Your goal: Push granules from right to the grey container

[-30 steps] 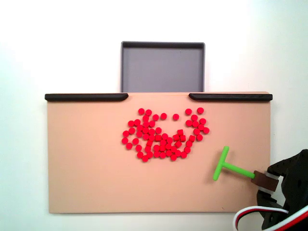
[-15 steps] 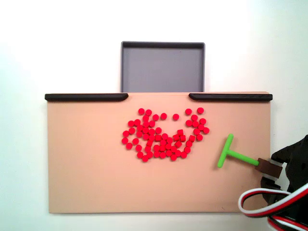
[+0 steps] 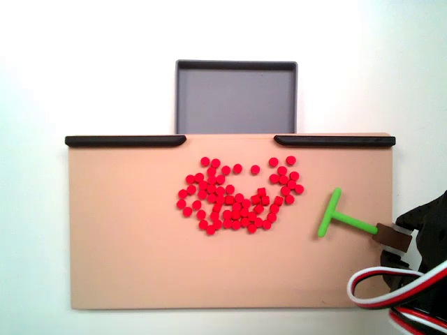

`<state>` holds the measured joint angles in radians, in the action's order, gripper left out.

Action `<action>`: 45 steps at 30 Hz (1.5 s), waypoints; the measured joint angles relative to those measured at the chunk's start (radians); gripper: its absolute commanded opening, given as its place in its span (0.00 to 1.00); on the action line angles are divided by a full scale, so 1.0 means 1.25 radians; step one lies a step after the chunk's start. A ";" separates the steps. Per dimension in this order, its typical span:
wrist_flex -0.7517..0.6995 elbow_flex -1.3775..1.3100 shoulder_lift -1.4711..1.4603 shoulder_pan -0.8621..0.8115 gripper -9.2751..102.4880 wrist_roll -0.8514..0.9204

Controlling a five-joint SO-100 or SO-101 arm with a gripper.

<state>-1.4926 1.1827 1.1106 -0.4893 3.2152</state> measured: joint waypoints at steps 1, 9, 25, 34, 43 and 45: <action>0.000 0.000 -0.004 0.004 0.08 0.000; 0.001 0.000 -0.012 0.025 0.08 0.000; 0.022 -0.001 -0.022 0.025 0.08 0.000; 0.026 -0.034 -0.044 0.036 0.08 0.000; 0.022 -0.052 -0.059 0.043 0.08 0.000; 0.023 -0.052 -0.059 0.044 0.08 0.000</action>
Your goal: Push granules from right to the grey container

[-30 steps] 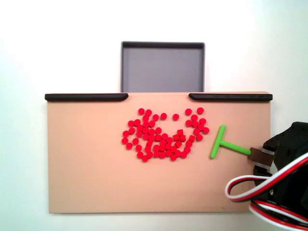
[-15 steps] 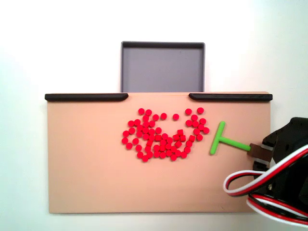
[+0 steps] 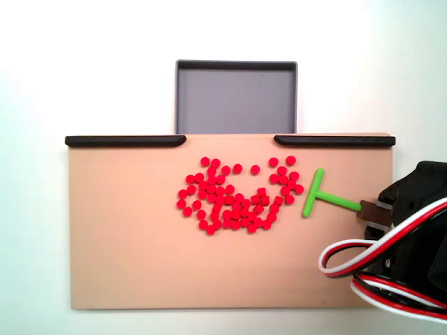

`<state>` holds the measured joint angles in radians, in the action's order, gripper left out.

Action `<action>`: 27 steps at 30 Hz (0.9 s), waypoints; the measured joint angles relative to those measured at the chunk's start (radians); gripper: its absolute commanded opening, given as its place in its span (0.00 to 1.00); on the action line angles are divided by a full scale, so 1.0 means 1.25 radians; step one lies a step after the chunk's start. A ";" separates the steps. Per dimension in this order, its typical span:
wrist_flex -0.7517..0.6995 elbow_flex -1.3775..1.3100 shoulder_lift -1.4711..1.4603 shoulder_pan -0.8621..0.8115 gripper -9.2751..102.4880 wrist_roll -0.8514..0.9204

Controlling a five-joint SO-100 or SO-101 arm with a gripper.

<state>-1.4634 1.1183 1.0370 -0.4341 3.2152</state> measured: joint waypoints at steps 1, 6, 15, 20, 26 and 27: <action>0.000 0.000 -0.002 0.000 0.08 0.000; -0.001 -0.006 -0.007 0.007 0.08 0.000; 0.000 -0.006 -0.009 0.018 0.08 0.000; 0.001 -0.006 -0.009 0.021 0.08 0.000; -0.001 -0.012 -0.013 0.022 0.08 0.000; -0.001 -0.017 -0.017 0.022 0.08 0.000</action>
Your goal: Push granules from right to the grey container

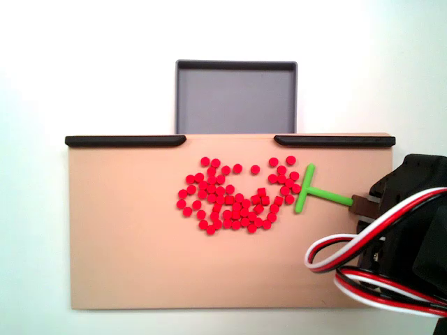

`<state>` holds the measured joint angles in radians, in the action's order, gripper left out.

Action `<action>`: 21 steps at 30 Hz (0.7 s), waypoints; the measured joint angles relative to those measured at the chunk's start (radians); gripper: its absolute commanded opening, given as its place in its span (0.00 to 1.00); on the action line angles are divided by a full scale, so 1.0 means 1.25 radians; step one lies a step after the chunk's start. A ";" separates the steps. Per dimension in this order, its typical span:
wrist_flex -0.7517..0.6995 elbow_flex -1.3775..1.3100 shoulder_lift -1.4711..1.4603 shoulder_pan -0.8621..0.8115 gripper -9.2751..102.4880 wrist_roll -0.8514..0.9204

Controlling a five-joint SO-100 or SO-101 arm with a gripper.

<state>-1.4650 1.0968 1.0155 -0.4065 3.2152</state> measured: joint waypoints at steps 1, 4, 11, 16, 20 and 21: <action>0.000 -0.002 0.000 0.000 0.08 0.000; 0.000 -0.006 -0.004 0.000 0.08 0.000; 0.000 -0.027 -0.016 0.005 0.08 0.000; 0.000 -0.027 -0.016 0.010 0.08 0.000; 0.000 -0.027 -0.018 0.015 0.08 0.000; 0.000 -0.027 -0.018 0.015 0.08 0.000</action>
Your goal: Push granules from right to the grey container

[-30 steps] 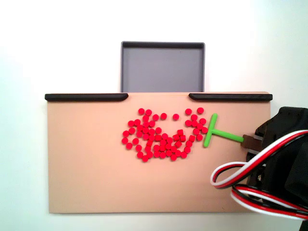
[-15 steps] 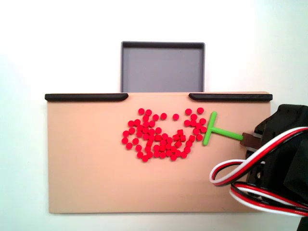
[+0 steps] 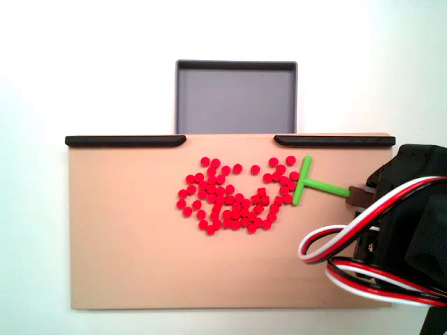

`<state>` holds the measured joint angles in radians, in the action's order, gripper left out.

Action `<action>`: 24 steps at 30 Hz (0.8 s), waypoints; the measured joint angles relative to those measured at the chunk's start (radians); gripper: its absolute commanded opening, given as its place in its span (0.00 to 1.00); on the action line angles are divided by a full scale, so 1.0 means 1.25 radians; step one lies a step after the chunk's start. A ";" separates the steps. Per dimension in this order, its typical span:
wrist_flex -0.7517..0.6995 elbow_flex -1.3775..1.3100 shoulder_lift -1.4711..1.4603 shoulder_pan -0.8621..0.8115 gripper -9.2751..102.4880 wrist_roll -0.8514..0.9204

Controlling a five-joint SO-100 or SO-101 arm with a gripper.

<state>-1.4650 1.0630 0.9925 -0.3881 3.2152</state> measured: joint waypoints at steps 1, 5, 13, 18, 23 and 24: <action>0.000 0.000 0.000 0.000 0.08 0.000; 0.000 0.000 0.000 0.005 0.08 0.000; 0.002 -0.001 -0.002 0.015 0.08 0.000; 0.004 -0.001 -0.002 0.020 0.08 0.000; 0.004 -0.001 -0.002 0.021 0.08 0.000; 0.004 -0.001 -0.002 0.021 0.08 0.000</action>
<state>-1.4603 1.0615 0.9894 -0.3620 3.2152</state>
